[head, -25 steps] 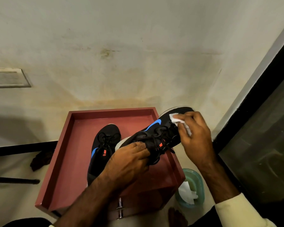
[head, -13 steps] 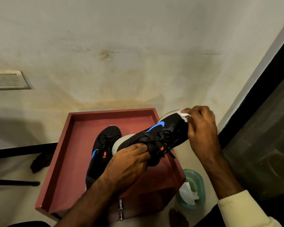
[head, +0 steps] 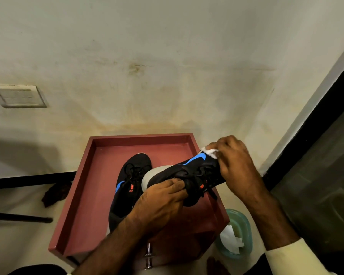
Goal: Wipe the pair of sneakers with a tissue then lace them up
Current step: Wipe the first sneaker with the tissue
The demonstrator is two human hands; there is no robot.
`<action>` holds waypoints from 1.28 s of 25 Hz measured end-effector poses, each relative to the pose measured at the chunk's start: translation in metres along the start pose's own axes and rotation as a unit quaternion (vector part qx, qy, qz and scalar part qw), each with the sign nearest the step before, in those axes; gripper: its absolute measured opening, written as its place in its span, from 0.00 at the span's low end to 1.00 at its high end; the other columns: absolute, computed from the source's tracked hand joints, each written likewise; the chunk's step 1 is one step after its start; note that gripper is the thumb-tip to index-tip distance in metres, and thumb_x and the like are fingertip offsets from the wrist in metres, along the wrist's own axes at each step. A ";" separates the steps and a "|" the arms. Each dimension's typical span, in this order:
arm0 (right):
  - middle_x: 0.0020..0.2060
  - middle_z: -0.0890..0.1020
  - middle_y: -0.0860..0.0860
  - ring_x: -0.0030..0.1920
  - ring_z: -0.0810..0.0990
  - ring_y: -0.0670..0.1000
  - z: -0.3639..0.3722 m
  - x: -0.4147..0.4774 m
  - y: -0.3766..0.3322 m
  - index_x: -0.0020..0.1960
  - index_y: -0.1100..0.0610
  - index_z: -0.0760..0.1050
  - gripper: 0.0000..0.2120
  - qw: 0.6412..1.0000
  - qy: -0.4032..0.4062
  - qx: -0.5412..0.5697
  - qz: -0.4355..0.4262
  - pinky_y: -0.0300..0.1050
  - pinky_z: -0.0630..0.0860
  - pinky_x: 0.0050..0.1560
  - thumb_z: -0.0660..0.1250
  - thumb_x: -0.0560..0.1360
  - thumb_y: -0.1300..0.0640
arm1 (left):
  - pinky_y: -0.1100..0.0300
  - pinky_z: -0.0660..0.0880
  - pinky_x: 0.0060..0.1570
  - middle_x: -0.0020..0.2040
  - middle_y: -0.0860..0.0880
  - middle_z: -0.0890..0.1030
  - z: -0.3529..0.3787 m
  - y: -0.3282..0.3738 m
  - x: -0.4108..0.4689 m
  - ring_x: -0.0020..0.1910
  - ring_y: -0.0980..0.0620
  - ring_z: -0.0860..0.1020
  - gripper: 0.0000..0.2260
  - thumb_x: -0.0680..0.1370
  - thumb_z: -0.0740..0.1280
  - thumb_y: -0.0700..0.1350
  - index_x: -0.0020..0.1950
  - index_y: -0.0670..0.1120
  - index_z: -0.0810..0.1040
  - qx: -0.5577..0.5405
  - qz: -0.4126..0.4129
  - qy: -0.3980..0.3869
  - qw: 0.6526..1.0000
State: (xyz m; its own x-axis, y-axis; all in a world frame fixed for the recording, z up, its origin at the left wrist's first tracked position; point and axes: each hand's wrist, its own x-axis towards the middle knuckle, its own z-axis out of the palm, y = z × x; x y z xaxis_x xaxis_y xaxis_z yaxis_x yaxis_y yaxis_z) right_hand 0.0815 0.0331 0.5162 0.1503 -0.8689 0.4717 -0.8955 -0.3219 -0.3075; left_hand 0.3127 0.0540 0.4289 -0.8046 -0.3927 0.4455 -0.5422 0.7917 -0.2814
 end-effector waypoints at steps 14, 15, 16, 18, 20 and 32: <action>0.60 0.78 0.53 0.61 0.74 0.53 -0.004 0.016 -0.012 0.65 0.53 0.82 0.17 0.988 -0.022 -0.114 0.104 0.46 0.75 0.57 0.69 0.79 0.65 | 0.55 0.64 0.72 0.55 0.56 0.86 0.009 0.004 0.003 0.63 0.52 0.81 0.17 0.79 0.59 0.47 0.51 0.52 0.88 0.015 0.034 -0.050 0.998; 0.60 0.78 0.53 0.61 0.74 0.54 -0.005 0.014 -0.012 0.64 0.53 0.82 0.17 0.987 -0.012 -0.108 0.118 0.45 0.74 0.56 0.69 0.79 0.66 | 0.56 0.64 0.72 0.55 0.56 0.86 0.010 0.005 0.002 0.63 0.53 0.81 0.17 0.79 0.58 0.47 0.51 0.51 0.88 0.011 0.030 -0.053 0.998; 0.59 0.78 0.52 0.60 0.74 0.53 -0.004 0.012 -0.018 0.63 0.52 0.83 0.16 0.992 -0.034 -0.085 0.091 0.43 0.72 0.55 0.69 0.79 0.65 | 0.56 0.64 0.72 0.54 0.55 0.86 0.010 0.005 0.002 0.62 0.52 0.82 0.17 0.79 0.59 0.47 0.51 0.50 0.88 0.003 0.020 -0.046 0.999; 0.57 0.77 0.49 0.60 0.73 0.50 0.004 0.005 -0.038 0.63 0.52 0.83 0.13 0.989 -0.145 -0.005 -0.008 0.41 0.69 0.58 0.67 0.81 0.62 | 0.58 0.67 0.68 0.53 0.51 0.86 0.010 0.004 0.002 0.59 0.48 0.83 0.16 0.79 0.59 0.44 0.50 0.46 0.87 -0.051 0.003 -0.037 0.998; 0.58 0.77 0.49 0.60 0.73 0.50 0.008 0.002 -0.043 0.63 0.52 0.82 0.13 0.978 -0.201 0.023 -0.041 0.42 0.70 0.59 0.66 0.82 0.62 | 0.58 0.67 0.67 0.52 0.51 0.86 0.012 0.003 0.001 0.58 0.48 0.84 0.16 0.79 0.59 0.45 0.49 0.46 0.88 -0.042 0.016 -0.037 0.998; 0.57 0.79 0.54 0.59 0.73 0.54 -0.011 0.006 -0.007 0.63 0.55 0.83 0.18 0.988 0.016 -0.062 0.137 0.39 0.67 0.52 0.65 0.79 0.70 | 0.55 0.62 0.74 0.57 0.56 0.86 0.005 0.005 0.001 0.64 0.53 0.81 0.17 0.80 0.58 0.47 0.54 0.51 0.88 0.017 0.034 -0.052 0.998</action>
State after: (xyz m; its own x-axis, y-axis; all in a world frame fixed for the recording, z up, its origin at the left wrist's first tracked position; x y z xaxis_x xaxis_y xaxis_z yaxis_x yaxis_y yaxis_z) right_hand 0.0836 0.0347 0.5305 -0.1173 -0.9041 0.4109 -0.9456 -0.0248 -0.3245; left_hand 0.3078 0.0548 0.4241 -0.8592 -0.3867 0.3352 -0.4925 0.8026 -0.3366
